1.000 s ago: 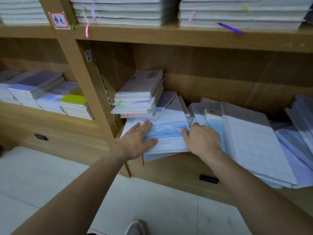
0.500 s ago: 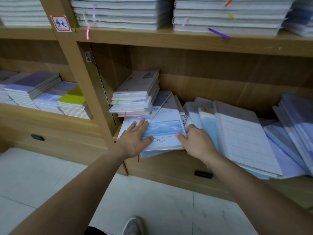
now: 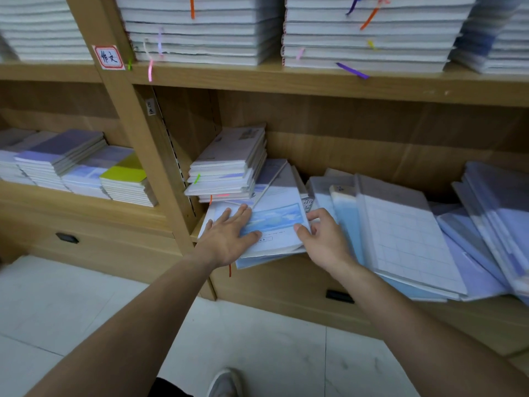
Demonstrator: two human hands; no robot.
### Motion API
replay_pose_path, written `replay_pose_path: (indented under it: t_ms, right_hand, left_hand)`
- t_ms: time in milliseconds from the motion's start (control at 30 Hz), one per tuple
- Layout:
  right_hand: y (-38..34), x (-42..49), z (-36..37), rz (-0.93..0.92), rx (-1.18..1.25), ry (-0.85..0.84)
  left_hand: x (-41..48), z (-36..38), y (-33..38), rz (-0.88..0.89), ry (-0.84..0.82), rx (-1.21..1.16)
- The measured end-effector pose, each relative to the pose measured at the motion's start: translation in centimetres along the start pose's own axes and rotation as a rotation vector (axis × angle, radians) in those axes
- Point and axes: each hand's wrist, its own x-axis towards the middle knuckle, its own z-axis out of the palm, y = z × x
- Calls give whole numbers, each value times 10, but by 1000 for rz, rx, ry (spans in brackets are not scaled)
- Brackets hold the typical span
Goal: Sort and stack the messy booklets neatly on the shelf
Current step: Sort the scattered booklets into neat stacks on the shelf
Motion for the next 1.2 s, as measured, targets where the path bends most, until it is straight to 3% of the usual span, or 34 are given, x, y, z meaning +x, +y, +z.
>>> replay_pose_path:
  t_ms: [433, 633, 833, 967, 1200]
  right_hand:
    - [10, -60, 6, -45, 16, 97]
    - [20, -67, 20, 94, -262, -46]
    - [14, -57, 27, 148, -163, -81]
    - [17, -52, 19, 154, 98, -184]
    - [5, -68, 14, 117, 248, -122]
  left_hand:
    - [3, 3, 7, 16, -11, 31]
    - [1, 5, 7, 28, 9, 41]
    - [3, 4, 8, 29, 0, 53]
    - [5, 4, 6, 29, -6, 57]
    - [6, 5, 9, -10, -28, 52]
